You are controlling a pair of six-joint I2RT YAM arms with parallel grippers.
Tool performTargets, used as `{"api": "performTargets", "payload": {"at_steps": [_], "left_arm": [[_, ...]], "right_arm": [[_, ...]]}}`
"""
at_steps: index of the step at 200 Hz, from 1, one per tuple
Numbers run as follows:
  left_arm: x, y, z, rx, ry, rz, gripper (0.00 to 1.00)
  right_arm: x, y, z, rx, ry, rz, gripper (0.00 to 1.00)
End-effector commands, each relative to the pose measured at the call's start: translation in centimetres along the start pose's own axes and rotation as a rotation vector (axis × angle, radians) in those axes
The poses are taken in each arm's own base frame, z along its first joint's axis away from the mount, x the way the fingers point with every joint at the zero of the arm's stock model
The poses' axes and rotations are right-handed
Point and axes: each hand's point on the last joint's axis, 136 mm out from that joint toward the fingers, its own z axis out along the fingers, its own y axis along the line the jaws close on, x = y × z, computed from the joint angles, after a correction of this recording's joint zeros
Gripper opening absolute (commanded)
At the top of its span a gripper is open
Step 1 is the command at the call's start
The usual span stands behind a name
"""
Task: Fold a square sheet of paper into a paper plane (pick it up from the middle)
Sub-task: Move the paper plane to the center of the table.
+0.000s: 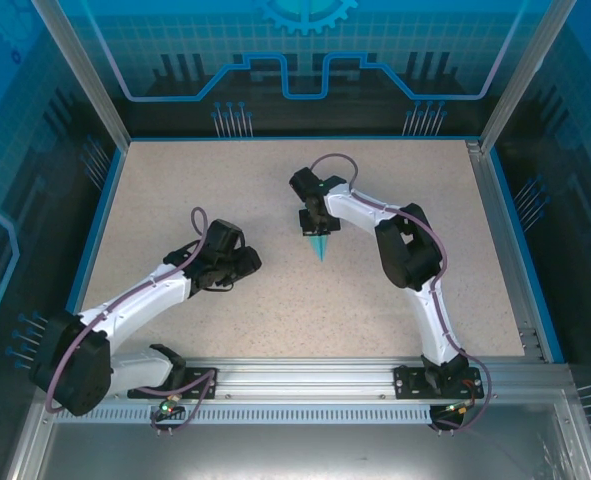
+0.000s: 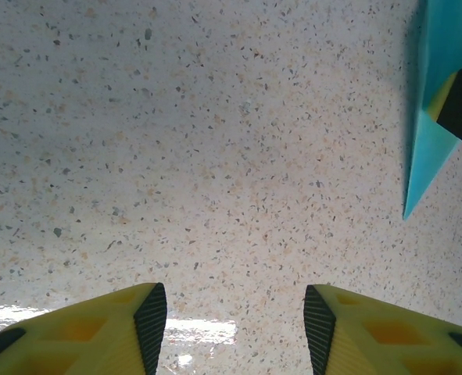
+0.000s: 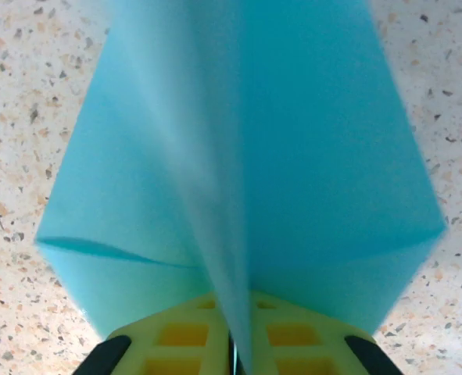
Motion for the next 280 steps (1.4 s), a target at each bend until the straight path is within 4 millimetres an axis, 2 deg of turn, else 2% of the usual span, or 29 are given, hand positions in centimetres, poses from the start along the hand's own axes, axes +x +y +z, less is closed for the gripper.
{"api": "performTargets", "payload": {"at_steps": [1,33,96,114,132,149,175,215,243,254,271,280], "left_arm": [[-0.6,-0.9,-0.3,0.024,-0.002,0.0,0.53],[-0.5,-0.9,-0.1,0.022,0.007,-0.001,0.53],[-0.5,-1.2,0.0,0.027,0.017,0.003,0.53],[-0.5,-1.2,0.0,0.027,0.018,0.008,0.53],[-0.6,-1.3,-0.1,0.026,0.015,0.014,0.53],[-0.8,-1.3,-0.3,0.023,0.01,0.023,0.53],[-1.1,-1.6,-0.8,0.032,-0.003,0.043,0.52],[-1.5,-1.6,-1.4,0.032,-0.032,0.069,0.53],[-1.6,-1.5,-1.7,0.032,-0.047,0.082,0.55],[-1.9,-1.4,-1.9,0.03,-0.06,0.088,0.57],[-2.3,-1.1,-2.2,0.017,-0.088,0.1,0.61],[-2.7,-1.0,-2.6,0.013,-0.111,0.111,0.66]], "right_arm": [[0.6,-0.5,1.0,0.014,0.039,0.029,0.15],[0.9,-0.6,1.6,0.009,0.054,0.033,0.24],[3.7,-1.5,3.8,0.036,0.131,0.06,0.37],[3.7,-1.3,3.8,0.026,0.13,0.06,0.38],[2.9,-1.0,2.9,0.01,0.114,0.055,0.42],[1.5,-0.7,1.1,-0.012,0.074,0.049,0.44],[-0.5,-0.3,-2.5,-0.053,0.001,0.046,0.53],[-1.8,-0.4,-8.1,-0.114,-0.107,0.05,0.64],[-1.6,-2.3,-11.9,-0.102,-0.201,0.066,0.67],[-1.7,-3.3,-14.3,-0.097,-0.279,0.07,0.68],[-1.5,-6.0,-17.8,-0.044,-0.423,0.086,0.72],[-1.1,-8.1,-19.8,0.019,-0.513,0.108,0.74]]}}
